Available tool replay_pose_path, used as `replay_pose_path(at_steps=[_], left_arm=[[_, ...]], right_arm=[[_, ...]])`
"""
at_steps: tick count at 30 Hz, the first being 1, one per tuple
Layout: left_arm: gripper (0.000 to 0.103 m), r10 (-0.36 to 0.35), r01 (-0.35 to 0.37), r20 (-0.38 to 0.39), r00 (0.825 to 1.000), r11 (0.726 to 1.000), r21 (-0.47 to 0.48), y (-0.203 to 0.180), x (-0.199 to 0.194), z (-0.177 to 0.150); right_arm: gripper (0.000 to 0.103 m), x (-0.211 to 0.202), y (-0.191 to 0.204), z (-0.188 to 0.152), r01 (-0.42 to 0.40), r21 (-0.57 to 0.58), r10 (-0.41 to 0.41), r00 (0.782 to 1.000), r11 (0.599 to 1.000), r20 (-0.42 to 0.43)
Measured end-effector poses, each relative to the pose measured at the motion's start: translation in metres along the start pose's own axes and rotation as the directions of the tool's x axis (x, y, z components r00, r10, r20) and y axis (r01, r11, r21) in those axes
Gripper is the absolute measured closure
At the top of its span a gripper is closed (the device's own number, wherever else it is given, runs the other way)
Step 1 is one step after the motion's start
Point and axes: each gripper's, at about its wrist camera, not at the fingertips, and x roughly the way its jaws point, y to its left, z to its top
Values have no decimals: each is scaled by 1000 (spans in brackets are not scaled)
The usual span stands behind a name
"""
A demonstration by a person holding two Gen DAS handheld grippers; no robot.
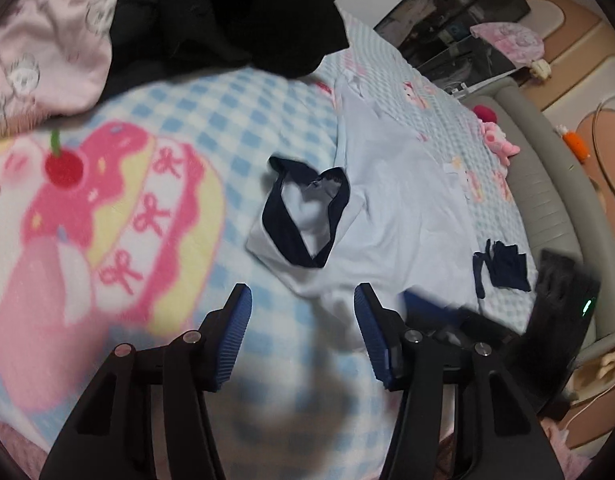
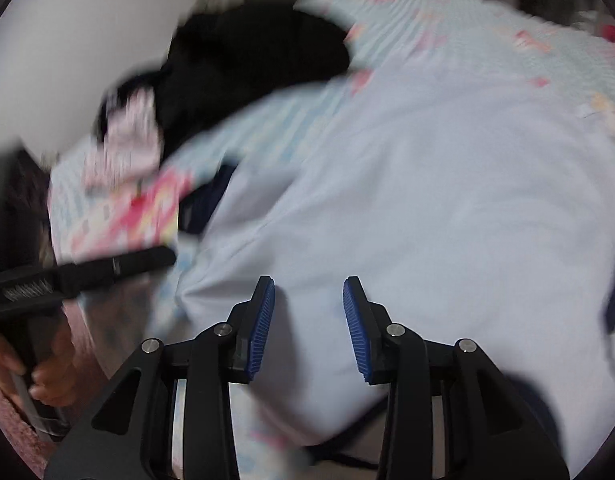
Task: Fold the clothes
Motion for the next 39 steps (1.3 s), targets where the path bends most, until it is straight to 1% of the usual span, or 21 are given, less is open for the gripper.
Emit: replay_pose_path(at_steps=[4, 6, 8, 10, 12, 14, 15, 17, 20, 22, 23, 25, 26, 27, 28, 29, 31, 33, 35, 37, 39], left_arm=[[49, -26, 26, -25, 999, 1000, 7, 1, 4, -7], [49, -14, 15, -33, 999, 1000, 25, -1, 11, -6], [49, 84, -83, -18, 996, 992, 91, -5, 20, 3], [49, 197, -195, 7, 980, 966, 170, -7, 29, 14], [49, 216, -213, -1, 976, 961, 178, -3, 37, 25], [63, 255, -259, 45, 966, 948, 183, -1, 36, 39], [64, 255, -264, 74, 964, 951, 163, 2, 32, 48], [64, 227, -240, 129, 965, 966, 96, 14, 21, 65], [63, 128, -129, 74, 989, 992, 15, 32, 19, 65], [59, 59, -58, 23, 998, 998, -12, 39, 20, 60], [50, 41, -41, 1, 999, 999, 8, 36, 22, 56], [40, 31, -31, -9, 999, 998, 48, 31, 26, 51], [41, 39, -38, -10, 999, 998, 58, 29, 30, 49], [43, 51, -50, -16, 999, 997, 63, 28, 37, 50], [58, 53, -51, -19, 998, 996, 69, 27, 41, 52], [81, 47, -46, -18, 999, 996, 76, 25, 44, 53], [99, 37, -35, -16, 999, 995, 90, 22, 49, 56], [101, 0, -3, 39, 999, 997, 74, 19, 36, 61], [101, -60, 53, 93, 994, 996, 72, 15, 18, 63], [101, -128, 118, 86, 988, 987, 107, 1, 12, 61], [101, -217, 210, 41, 975, 969, 130, -19, 17, 55]], right_arm=[[66, 4, 30, -21, -21, -123, 15, 999, 992, -46], [66, -5, 27, -24, -24, -105, 22, 999, 994, -26], [66, -17, 14, -21, -17, -41, 18, 1000, 999, 24], [66, -31, -1, -14, 4, 16, -5, 996, 1000, 86], [63, -36, -11, -5, 38, 48, -44, 992, 998, 115], [63, -29, -15, 2, 78, 46, -82, 993, 996, 89], [63, -26, -17, 6, 98, 44, -101, 992, 994, 76], [63, -14, -17, 10, 112, 26, -112, 993, 993, 29], [60, 10, -14, 7, 132, -14, -133, 987, 991, -90], [60, 5, -8, 6, 111, -29, -113, 993, 993, -46], [61, 1, -6, 6, 97, -30, -98, 995, 995, -21], [61, -9, -6, 13, 62, 2, -62, 996, 998, 56], [60, -9, -4, 16, 58, -4, -58, 995, 998, 78], [60, -8, -1, 18, 49, -12, -48, 995, 999, 89], [60, 0, 3, 19, 26, -29, -24, 998, 999, 63], [60, 9, 9, 16, 16, -49, -15, 999, 999, 30], [60, 27, 21, 9, -3, -85, 0, 1000, 996, -31], [61, 32, 26, 2, -12, -89, 8, 999, 996, -40], [62, 23, 19, 0, -65, -51, 64, 998, 997, -23], [62, 9, 9, 0, -106, -4, 106, 994, 994, 6], [62, -9, -12, -1, -53, 73, 48, 997, 996, 62]])
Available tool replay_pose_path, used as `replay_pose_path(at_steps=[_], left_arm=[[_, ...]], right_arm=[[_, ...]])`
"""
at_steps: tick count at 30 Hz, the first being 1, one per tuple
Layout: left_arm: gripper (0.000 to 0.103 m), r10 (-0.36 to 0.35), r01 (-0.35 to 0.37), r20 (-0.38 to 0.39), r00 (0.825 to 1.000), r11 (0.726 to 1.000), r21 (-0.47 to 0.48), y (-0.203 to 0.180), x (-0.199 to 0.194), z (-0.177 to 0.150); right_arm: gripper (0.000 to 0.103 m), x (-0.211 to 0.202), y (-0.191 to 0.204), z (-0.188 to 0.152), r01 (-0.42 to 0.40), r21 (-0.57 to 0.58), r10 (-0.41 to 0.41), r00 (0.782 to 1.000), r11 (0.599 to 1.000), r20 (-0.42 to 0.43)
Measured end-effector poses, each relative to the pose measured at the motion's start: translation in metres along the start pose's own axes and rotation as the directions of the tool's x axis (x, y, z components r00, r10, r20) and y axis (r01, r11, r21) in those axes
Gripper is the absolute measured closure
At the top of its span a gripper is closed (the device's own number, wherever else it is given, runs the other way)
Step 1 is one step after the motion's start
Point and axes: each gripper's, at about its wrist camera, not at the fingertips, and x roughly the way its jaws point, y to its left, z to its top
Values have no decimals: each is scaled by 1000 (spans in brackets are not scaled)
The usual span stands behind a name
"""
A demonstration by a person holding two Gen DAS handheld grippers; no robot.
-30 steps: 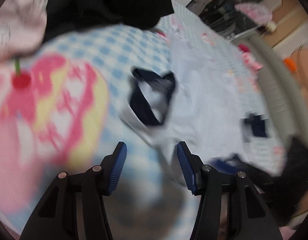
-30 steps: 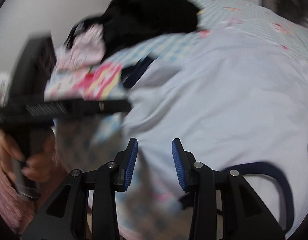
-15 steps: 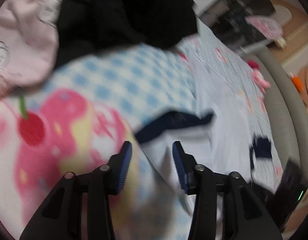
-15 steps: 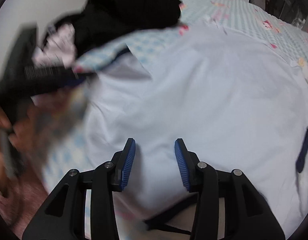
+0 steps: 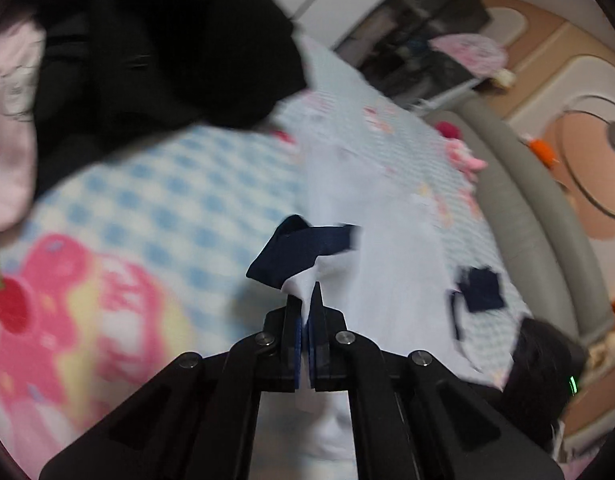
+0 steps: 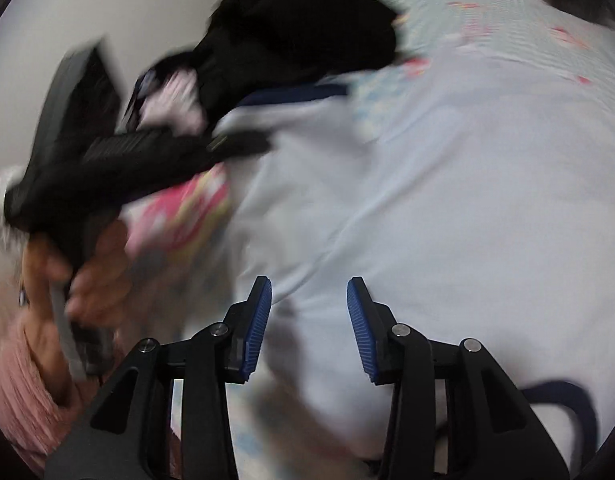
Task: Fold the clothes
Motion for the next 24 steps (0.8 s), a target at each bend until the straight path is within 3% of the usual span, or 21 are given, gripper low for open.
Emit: replay_pose_path(at_steps=[2, 4, 6, 7, 9, 11, 12, 15, 17, 19, 21, 22, 24], left_arm=[[101, -68, 71, -60, 996, 996, 44, -23, 14, -8], [100, -45, 61, -156, 987, 993, 99, -44, 45, -21], [95, -21, 51, -275, 961, 994, 101, -49, 80, -34], [86, -24, 52, -325, 946, 996, 78, -46, 92, -41], [71, -80, 91, -350, 934, 996, 17, -39, 95, -43], [30, -189, 184, -321, 928, 982, -45, -34, 80, -36], [25, -231, 220, -280, 932, 973, -70, -30, 67, -32], [25, -201, 193, -175, 964, 979, -63, -17, 28, -29], [37, -116, 112, -116, 986, 993, -44, -8, 7, -26], [50, 1, -3, -92, 996, 1000, -28, 3, -3, -24], [61, 44, -49, -128, 991, 998, -36, 14, -2, -27], [63, 51, -58, -148, 988, 998, -40, 16, 2, -29], [63, 65, -68, -176, 982, 998, -12, 14, 7, -36]], right_arm=[[62, -23, -25, 2, 96, 85, -101, 993, 992, 66], [59, -49, -54, 1, 211, 185, -236, 964, 960, 121], [58, -68, -80, 1, 197, 258, -240, 960, 946, 144], [58, -72, -89, 2, 169, 280, -214, 967, 945, 137], [57, -75, -96, 4, 117, 289, -157, 981, 950, 118], [45, -70, -89, 7, 41, 251, -70, 992, 967, 107], [44, -67, -85, 9, 5, 234, -29, 995, 972, 98], [40, -41, -73, 15, -25, 223, 10, 998, 975, 68], [41, -21, -67, 19, -25, 224, 20, 1000, 974, 24], [41, -8, -62, 18, -6, 212, 9, 1000, 977, -15], [56, 7, -60, 15, 66, 175, -56, 997, 982, -60], [83, 14, -60, 14, 116, 153, -105, 991, 981, -82], [94, 15, -62, 14, 174, 117, -167, 983, 978, -70]])
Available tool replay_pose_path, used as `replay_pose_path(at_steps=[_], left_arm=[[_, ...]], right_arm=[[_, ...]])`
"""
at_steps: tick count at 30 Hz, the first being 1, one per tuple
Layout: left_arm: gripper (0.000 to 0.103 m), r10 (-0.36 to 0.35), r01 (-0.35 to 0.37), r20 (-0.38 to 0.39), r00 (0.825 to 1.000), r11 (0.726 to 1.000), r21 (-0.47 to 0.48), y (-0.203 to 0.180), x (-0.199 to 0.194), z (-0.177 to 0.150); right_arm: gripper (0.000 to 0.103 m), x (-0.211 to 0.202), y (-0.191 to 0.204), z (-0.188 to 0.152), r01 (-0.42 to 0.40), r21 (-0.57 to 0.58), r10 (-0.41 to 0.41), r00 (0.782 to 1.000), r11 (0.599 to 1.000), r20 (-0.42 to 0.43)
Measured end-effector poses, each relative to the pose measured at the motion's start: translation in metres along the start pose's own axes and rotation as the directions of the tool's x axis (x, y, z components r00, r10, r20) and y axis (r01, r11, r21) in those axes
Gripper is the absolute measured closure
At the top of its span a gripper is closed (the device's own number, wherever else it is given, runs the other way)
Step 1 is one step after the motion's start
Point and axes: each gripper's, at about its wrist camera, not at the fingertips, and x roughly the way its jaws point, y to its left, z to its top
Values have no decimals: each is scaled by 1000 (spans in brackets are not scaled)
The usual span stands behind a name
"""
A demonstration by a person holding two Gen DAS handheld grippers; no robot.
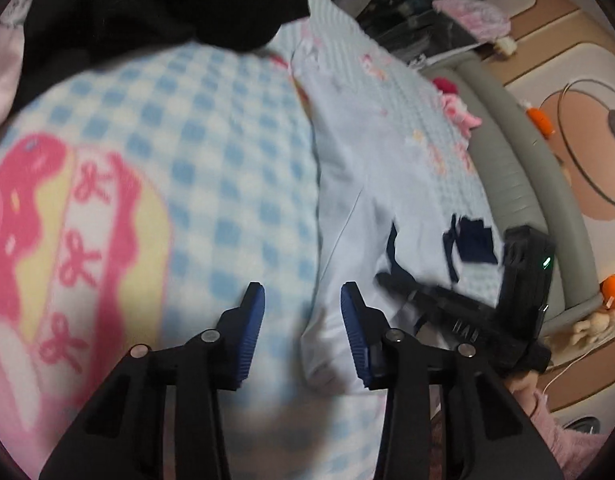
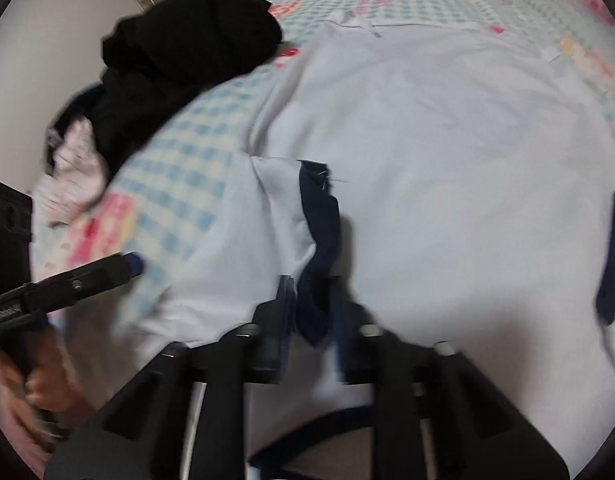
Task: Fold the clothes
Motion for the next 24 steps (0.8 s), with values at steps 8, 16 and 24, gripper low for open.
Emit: replay_pose_path(at_steps=[8, 16, 24], left_arm=[[67, 77, -77, -5, 997, 995, 71, -12, 2, -7], [66, -33, 31, 33, 999, 997, 68, -26, 35, 37], [59, -46, 47, 26, 999, 999, -26, -21, 61, 89]], right_arm=[[90, -16, -11, 21, 151, -60, -144, 984, 987, 107], [69, -7, 4, 17, -18, -77, 23, 997, 997, 68], [69, 1, -2, 26, 18, -65, -11, 995, 998, 102]])
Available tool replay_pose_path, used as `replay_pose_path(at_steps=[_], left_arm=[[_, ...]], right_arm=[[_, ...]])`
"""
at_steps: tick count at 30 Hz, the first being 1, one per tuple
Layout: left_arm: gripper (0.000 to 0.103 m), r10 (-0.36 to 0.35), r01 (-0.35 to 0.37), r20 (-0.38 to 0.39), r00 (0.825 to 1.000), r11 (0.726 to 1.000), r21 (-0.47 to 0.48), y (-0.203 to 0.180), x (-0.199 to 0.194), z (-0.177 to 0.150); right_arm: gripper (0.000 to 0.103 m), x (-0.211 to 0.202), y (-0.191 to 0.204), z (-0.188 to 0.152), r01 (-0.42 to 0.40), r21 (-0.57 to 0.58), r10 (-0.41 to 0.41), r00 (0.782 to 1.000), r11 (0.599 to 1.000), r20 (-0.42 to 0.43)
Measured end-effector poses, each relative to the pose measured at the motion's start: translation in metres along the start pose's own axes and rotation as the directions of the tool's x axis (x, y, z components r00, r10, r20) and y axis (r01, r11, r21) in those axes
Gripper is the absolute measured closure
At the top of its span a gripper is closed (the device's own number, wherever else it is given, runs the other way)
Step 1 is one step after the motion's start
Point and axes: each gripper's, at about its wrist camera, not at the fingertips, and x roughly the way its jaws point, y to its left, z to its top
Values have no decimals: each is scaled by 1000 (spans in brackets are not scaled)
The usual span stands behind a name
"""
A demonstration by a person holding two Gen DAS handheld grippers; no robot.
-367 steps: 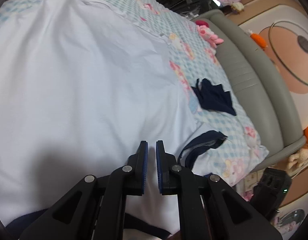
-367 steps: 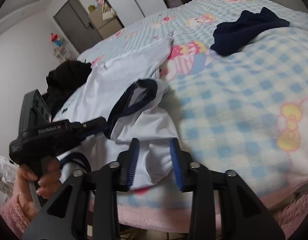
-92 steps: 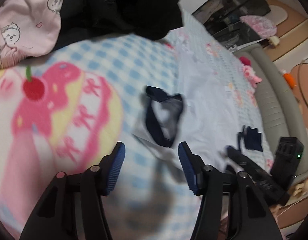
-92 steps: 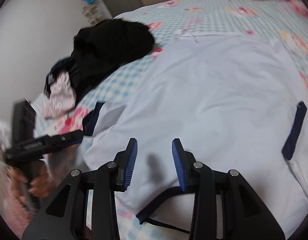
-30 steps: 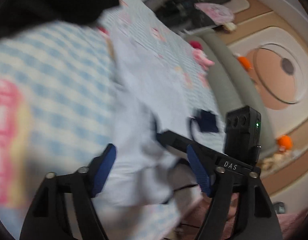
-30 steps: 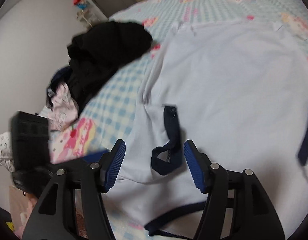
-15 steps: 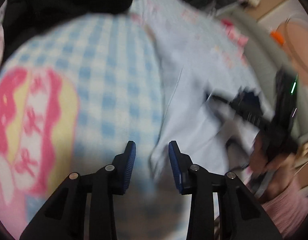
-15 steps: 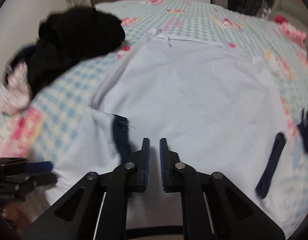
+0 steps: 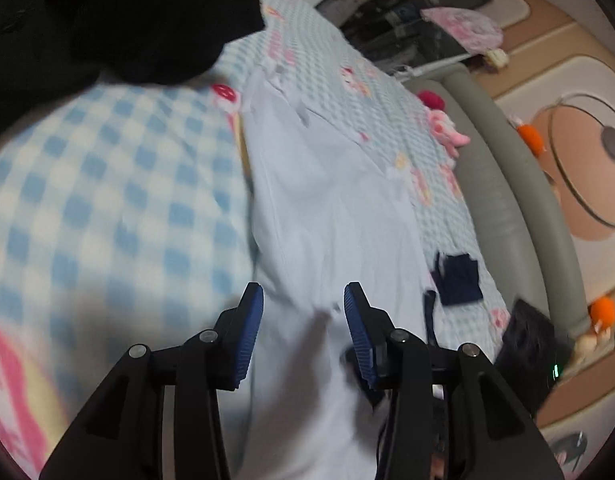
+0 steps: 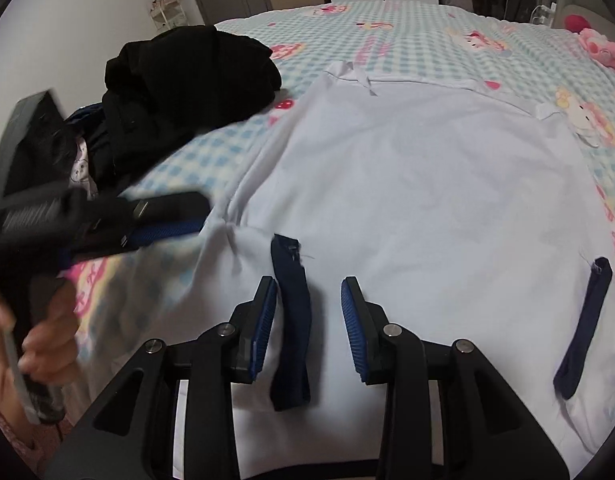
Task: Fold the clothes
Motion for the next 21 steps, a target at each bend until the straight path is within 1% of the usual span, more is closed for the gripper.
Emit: replay_pose_path(at_steps=[3, 5, 6, 7, 9, 11, 13, 14, 15, 16, 17, 18, 19, 20, 21], left_arm=[[59, 110, -109, -44, 993, 993, 38, 4, 17, 1], [70, 177, -173, -61, 982, 983, 60, 8, 22, 1], [71, 201, -197, -56, 978, 978, 65, 10, 18, 0], [71, 222, -219, -46, 974, 973, 70, 10, 13, 0], [70, 220, -219, -16, 975, 973, 71, 12, 1, -4], [71, 195, -196, 19, 981, 980, 47, 13, -11, -8], [71, 170, -171, 44, 985, 985, 32, 13, -21, -14], [69, 149, -150, 43, 988, 988, 25, 12, -25, -18], [67, 114, -114, 28, 993, 993, 14, 11, -28, -23], [56, 72, -72, 5, 997, 997, 4, 12, -31, -29], [42, 45, -45, -11, 999, 999, -2, 12, -35, -37], [39, 26, -26, -23, 999, 1000, -7, 10, -37, -46], [38, 39, -39, -34, 999, 999, -8, 9, -39, -55], [38, 72, -72, -43, 996, 997, -7, 7, -40, -65], [38, 102, -102, -54, 993, 995, -3, 6, -39, -73]], right_arm=[[69, 14, 3, 3, -15, -15, 14, 999, 1000, -39], [69, 22, 6, 5, -25, -23, 24, 999, 999, -41], [68, 24, 7, 6, -26, -27, 25, 999, 999, -38], [66, 27, 8, 7, -28, -31, 27, 999, 999, -34], [65, 28, 10, 9, -35, -33, 35, 999, 999, -26], [65, 22, 9, 10, -46, -28, 46, 999, 999, -17], [65, 4, 4, 7, -56, -24, 56, 998, 998, -2], [65, -10, -2, 3, -55, -15, 55, 998, 998, 16], [65, -25, -8, 0, -54, -6, 54, 998, 999, 34], [64, -41, -15, -5, -48, 4, 48, 997, 999, 54], [61, -62, -28, -13, -22, 19, 21, 996, 1000, 83], [60, -83, -41, -21, 3, 35, -7, 994, 999, 111], [56, -103, -54, -29, 32, 52, -39, 990, 998, 137], [48, -119, -72, -37, 77, 78, -88, 984, 994, 155], [46, -133, -91, -49, 132, 119, -150, 976, 984, 161]])
